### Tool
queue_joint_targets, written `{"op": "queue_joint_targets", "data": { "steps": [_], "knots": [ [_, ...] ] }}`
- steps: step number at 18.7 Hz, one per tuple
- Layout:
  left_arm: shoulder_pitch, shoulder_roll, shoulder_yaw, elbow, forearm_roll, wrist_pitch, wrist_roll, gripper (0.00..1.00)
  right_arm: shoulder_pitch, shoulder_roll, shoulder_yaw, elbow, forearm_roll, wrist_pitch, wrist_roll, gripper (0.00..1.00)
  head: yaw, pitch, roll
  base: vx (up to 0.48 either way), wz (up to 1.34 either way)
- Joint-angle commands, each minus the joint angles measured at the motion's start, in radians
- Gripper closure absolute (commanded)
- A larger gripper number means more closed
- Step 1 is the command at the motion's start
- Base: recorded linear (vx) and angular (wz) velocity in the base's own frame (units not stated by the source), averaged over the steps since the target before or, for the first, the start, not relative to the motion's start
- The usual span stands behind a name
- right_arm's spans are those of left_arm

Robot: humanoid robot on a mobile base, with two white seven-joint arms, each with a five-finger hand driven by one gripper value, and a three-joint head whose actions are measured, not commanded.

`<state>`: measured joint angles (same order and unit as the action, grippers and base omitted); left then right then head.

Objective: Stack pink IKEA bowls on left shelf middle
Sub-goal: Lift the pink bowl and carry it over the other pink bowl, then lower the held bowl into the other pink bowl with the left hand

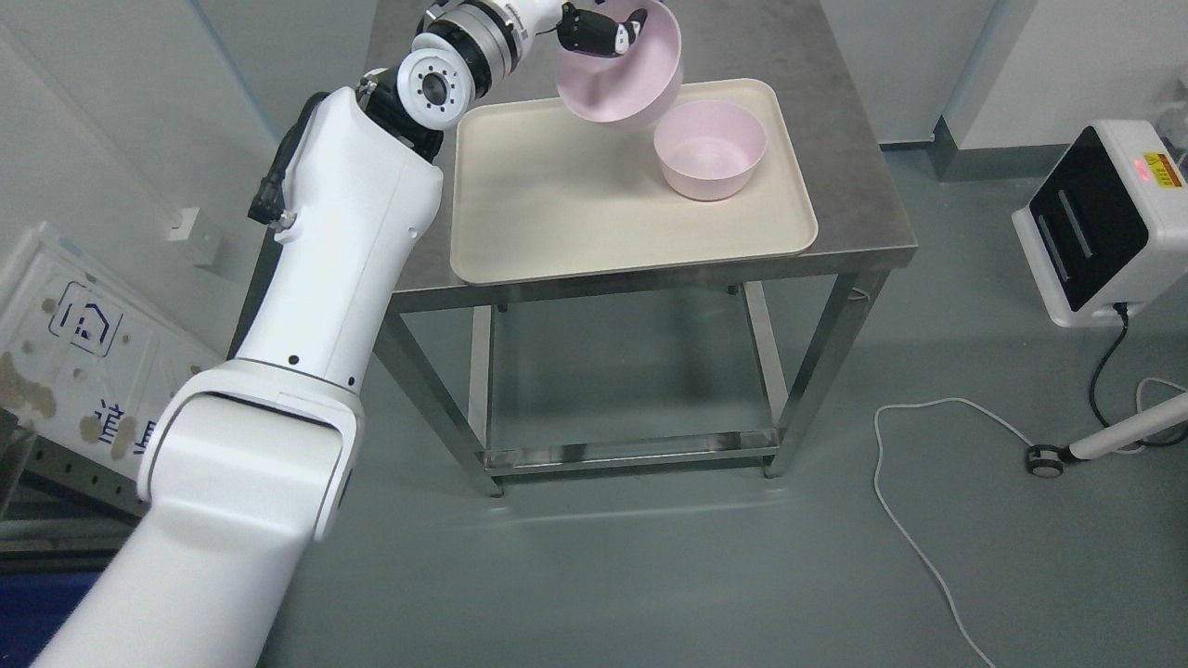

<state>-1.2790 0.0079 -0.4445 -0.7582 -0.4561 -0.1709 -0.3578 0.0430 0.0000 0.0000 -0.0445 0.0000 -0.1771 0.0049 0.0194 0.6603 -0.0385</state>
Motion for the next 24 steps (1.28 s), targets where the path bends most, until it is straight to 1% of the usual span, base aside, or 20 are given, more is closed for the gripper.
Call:
{"op": "queue_joint_targets", "data": {
  "steps": [1,4,8,10,17,18,22,23,24],
  "knots": [
    [-0.014,0.01,-0.376,-0.109,0.163,0.005,0.141,0.97,0.0,-0.017,-0.011,-0.001,0.008,0.001,0.0,0.0,0.0,0.0,0.0,0.0,0.0],
    [-0.014,0.01,-0.39,-0.064,0.139,0.065,0.169,0.97,0.0,-0.017,-0.011,0.0,0.008,0.001,0.0,0.0,0.0,0.0,0.0,0.0,0.0],
    [-0.014,0.01,-0.416,-0.029,0.142,0.08,0.233,0.96,0.0,-0.017,-0.011,0.0,0.008,0.001,0.0,0.0,0.0,0.0,0.0,0.0,0.0],
    [-0.014,0.01,-0.438,-0.026,0.149,0.12,0.264,0.94,0.0,-0.017,-0.011,0.0,0.008,0.001,0.0,0.0,0.0,0.0,0.0,0.0,0.0],
    [-0.014,0.01,-0.43,-0.001,0.148,0.131,0.309,0.9,0.0,-0.017,-0.011,0.0,0.008,0.001,0.0,0.0,0.0,0.0,0.0,0.0,0.0],
    [-0.014,0.01,-0.428,0.008,0.146,0.133,0.31,0.88,0.0,-0.017,-0.011,0.0,0.008,0.001,0.0,0.0,0.0,0.0,0.0,0.0,0.0],
    [-0.01,0.01,-0.413,0.025,0.145,0.131,0.315,0.71,0.0,-0.017,-0.011,0.0,0.008,0.001,0.0,0.0,0.0,0.0,0.0,0.0,0.0],
    [-0.006,0.01,-0.401,0.031,0.145,0.131,0.316,0.66,0.0,-0.017,-0.011,0.0,0.008,0.001,0.0,0.0,0.0,0.0,0.0,0.0,0.0],
    [-0.002,0.01,-0.376,0.037,0.145,0.13,0.313,0.56,0.0,-0.017,-0.011,0.0,0.008,0.001,0.0,0.0,0.0,0.0,0.0,0.0,0.0]
  ]
}}
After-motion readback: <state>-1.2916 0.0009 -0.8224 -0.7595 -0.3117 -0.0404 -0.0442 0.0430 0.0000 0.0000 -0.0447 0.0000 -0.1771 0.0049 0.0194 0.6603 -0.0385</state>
